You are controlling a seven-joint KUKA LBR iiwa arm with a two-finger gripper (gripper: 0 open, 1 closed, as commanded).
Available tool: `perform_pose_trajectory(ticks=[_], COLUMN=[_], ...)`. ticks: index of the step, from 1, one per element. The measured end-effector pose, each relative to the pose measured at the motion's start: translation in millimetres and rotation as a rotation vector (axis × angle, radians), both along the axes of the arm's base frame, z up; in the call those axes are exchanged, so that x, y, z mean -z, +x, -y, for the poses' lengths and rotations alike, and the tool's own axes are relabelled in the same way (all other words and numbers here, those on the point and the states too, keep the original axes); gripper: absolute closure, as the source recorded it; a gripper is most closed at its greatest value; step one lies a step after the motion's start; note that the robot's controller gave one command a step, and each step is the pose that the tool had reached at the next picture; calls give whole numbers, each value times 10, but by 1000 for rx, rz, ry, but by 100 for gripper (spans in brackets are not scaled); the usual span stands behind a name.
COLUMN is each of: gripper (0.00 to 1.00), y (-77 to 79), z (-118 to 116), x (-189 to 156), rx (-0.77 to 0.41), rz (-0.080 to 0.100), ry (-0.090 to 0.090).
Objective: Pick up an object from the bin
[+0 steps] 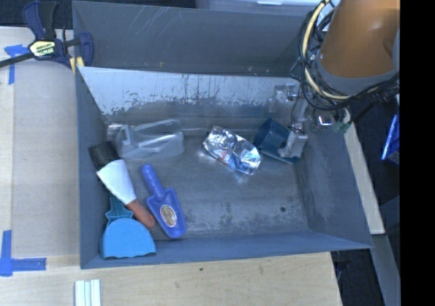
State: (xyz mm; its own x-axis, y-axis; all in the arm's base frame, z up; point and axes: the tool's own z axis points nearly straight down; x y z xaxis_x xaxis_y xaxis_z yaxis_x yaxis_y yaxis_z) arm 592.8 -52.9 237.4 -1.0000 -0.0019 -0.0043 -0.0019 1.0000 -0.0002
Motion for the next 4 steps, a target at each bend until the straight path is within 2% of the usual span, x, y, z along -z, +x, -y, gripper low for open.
perform_pose_trajectory(ticks=[1,2,3,4], gripper=[0,0,0,0], y=[0,-74,-123,8], z=[0,-79,-144,-183], x=[0,478,747,938], rx=[0,30,46,-158], rz=[0,-2,7,9], ry=[0,1,0,-2])
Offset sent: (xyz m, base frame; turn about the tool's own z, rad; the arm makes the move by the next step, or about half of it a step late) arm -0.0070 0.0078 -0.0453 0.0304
